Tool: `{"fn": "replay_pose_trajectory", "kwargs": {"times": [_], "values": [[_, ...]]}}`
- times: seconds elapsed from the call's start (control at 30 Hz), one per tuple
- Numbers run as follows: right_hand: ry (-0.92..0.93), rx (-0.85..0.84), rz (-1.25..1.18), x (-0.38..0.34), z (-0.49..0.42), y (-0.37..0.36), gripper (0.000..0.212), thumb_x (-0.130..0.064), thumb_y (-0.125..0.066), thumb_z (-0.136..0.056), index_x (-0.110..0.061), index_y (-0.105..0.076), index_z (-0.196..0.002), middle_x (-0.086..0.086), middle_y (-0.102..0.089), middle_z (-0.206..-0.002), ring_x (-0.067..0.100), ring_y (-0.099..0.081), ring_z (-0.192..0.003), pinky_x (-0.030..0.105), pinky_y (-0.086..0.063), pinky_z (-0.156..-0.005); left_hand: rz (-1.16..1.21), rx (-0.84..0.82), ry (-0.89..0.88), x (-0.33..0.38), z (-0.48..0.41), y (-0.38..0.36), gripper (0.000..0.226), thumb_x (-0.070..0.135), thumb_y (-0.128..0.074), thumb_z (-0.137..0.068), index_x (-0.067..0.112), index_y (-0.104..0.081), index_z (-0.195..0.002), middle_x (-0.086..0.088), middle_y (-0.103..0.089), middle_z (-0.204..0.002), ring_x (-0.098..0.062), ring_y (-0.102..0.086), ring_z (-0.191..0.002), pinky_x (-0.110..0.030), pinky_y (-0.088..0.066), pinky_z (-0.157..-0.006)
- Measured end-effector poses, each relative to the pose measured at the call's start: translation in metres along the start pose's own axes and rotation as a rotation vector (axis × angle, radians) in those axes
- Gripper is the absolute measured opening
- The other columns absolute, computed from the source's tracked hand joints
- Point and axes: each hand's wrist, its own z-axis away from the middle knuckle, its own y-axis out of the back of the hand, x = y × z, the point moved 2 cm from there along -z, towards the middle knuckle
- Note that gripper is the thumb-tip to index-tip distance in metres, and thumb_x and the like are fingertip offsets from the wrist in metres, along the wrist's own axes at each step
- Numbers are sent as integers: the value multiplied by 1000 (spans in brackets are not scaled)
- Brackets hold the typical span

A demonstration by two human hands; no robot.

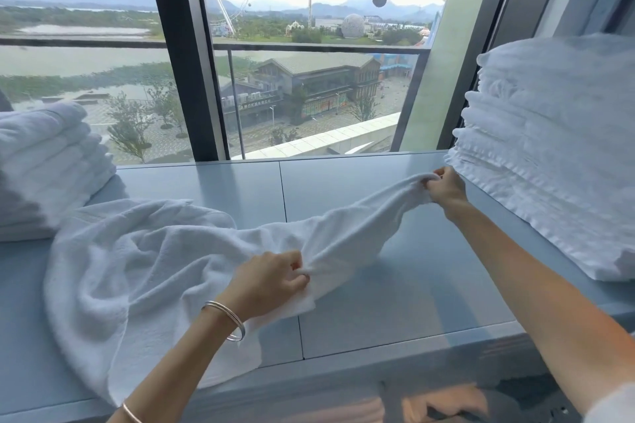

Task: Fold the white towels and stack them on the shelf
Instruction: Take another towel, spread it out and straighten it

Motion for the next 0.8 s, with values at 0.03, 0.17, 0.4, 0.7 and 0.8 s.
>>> {"fn": "replay_pose_trajectory", "kwargs": {"times": [0.03,0.17,0.4,0.7,0.8], "values": [[9,3,-24,-4,-3,1,24,-10,-54,-88,-3,-48,-110,13,-50,-102,31,-53,-102,31,-40,-76,36,-38,-20,3,-1,-4,16,40,-51,-90,25,-54,-87,2,-64,-88,-20,-58,-84,-30,-42,-71],[70,-306,139,-10,9,-14,60,-15,-66,-82,-16,-35,-133,15,-32,-133,31,-42,-118,42,-41,-97,484,-253,-42,10,-6,-23,24,34,-52,-94,21,-57,-113,9,-59,-115,-7,-58,-100,-19,-46,-87],[579,-268,582,4,99,-45,23,-11,-54,-86,-18,-66,-105,2,-48,-123,24,-38,-120,27,-30,-90,175,42,-145,-12,-25,-30,29,20,-42,-91,19,-64,-111,7,-58,-122,-16,-55,-108,-28,-40,-93],[432,-701,639,47,109,-55,54,-33,-44,-97,-21,-26,-146,1,-22,-153,18,-20,-141,30,-19,-111,-115,-259,-34,-11,-32,-61,51,51,-30,-93,38,-29,-142,2,-11,-156,-14,-8,-143,-33,-8,-116],[359,-626,765,65,91,-62,52,-41,-32,-99,-34,-13,-147,5,-6,-157,27,2,-144,43,-10,-115,-90,-392,-8,-3,-27,-67,62,54,-24,-83,44,-19,-144,-2,7,-157,-17,11,-144,-40,8,-114]]}}
